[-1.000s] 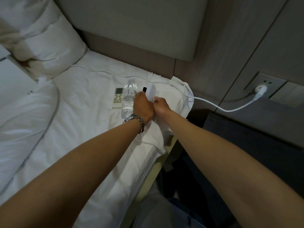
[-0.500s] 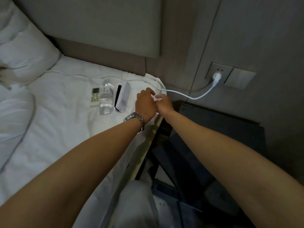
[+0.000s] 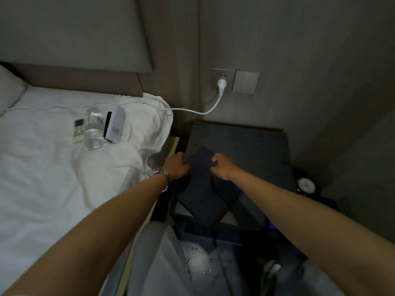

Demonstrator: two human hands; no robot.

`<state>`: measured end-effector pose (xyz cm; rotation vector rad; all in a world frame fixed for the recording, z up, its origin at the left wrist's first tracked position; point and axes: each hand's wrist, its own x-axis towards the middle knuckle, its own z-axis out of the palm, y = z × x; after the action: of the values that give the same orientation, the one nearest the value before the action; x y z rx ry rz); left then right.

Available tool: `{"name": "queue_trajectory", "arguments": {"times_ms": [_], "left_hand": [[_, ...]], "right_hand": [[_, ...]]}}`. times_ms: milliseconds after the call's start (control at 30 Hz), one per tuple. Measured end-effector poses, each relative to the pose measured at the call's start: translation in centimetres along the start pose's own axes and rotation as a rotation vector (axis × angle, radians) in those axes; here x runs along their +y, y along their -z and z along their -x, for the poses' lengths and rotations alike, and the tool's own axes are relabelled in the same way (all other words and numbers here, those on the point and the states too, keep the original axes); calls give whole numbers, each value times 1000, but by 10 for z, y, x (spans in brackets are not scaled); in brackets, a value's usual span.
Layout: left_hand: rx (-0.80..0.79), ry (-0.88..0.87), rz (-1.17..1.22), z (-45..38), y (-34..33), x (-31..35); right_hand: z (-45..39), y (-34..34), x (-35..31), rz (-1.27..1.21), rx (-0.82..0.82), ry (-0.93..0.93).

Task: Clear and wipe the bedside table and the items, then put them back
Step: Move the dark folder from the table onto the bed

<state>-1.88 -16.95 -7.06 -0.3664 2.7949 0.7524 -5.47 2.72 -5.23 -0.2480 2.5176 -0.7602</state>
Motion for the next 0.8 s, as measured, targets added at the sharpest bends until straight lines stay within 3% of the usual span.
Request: {"name": "queue_trajectory", "arguments": {"times_ms": [200,367,533,800], "left_hand": [[-109,121,77,-1,-23,-16],[-40,166,71,-1,-29,-16],[-131,222,20,0,-29,-16],[-1,311,98,-10,-19,-25]], "right_hand": [[57,-18,50,247,16,78],[65,-43,66,137,-44,-1],[64,-50,73,81,-46,-11],[65,-54,78,140,-58,7]]}}
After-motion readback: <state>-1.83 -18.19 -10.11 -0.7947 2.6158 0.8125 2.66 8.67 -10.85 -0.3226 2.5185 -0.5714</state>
